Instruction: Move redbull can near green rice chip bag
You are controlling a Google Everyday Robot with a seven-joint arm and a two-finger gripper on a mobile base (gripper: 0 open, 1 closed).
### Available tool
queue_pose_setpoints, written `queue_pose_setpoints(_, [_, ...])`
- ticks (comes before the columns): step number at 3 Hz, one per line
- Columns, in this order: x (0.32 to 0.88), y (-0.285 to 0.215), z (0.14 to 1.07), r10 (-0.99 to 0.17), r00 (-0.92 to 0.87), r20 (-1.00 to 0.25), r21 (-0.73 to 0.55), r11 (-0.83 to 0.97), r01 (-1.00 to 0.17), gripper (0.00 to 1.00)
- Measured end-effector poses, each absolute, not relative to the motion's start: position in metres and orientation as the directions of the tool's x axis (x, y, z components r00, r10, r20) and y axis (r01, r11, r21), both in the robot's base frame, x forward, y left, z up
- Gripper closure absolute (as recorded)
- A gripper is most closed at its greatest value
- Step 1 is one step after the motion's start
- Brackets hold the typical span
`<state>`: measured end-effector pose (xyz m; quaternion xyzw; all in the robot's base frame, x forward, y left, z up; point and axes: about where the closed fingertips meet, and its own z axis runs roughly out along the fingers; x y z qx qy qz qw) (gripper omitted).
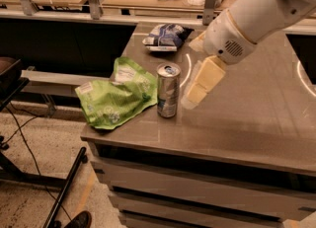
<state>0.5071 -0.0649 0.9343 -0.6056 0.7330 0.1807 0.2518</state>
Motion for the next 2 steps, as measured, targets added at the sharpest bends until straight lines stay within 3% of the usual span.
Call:
queue_pose_setpoints(1, [0.4956, -0.1137, 0.9281, -0.785, -0.207, -0.584, -0.036, 0.280, -0.959, 0.00])
queue_pose_setpoints(2, [0.4940, -0.1201, 0.9284, -0.783, -0.217, -0.583, -0.037, 0.293, -0.955, 0.00])
